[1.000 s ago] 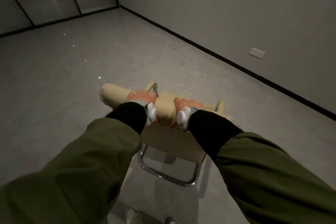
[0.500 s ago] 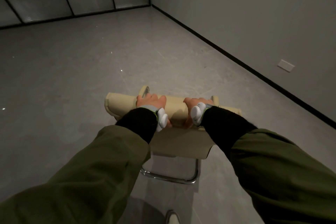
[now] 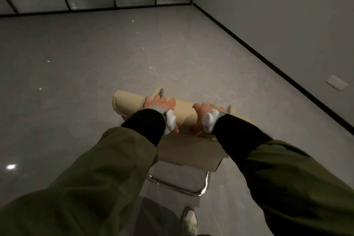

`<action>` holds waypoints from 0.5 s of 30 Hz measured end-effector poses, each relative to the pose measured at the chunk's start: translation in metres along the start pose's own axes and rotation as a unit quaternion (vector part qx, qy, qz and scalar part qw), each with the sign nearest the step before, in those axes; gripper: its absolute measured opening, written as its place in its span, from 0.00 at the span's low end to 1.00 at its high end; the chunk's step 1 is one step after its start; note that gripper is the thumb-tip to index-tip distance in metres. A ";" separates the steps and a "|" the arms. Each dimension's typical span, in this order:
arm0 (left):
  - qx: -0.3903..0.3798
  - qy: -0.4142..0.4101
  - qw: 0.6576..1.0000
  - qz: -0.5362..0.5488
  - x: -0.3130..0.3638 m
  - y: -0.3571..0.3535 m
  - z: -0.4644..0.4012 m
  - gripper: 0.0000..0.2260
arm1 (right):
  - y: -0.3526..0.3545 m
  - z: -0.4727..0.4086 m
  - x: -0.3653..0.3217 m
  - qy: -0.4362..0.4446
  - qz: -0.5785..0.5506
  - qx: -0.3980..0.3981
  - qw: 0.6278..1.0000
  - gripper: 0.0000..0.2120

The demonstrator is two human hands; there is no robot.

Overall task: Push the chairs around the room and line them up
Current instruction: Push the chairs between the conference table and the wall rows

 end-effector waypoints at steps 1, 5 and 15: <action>0.001 0.005 1.000 0.005 -0.008 -0.003 0.012 0.27 | -0.003 0.004 -0.013 0.007 0.002 -0.001 1.000 0.35; 0.018 0.032 0.999 0.029 -0.031 -0.015 0.049 0.19 | -0.011 0.017 -0.049 0.037 0.001 0.009 0.999 0.34; 0.031 0.118 0.992 0.012 -0.062 -0.043 0.145 0.34 | -0.025 0.047 -0.121 0.110 0.044 0.000 0.993 0.35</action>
Point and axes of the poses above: each hand's wrist, its own z-axis away from the middle knuckle, its own y-axis out of the back of the hand, x = y × z, the point moved 4 cm from there along -z, towards the middle knuckle, and after that the axes turned 11 degrees about -y, right-handed, at the moved point
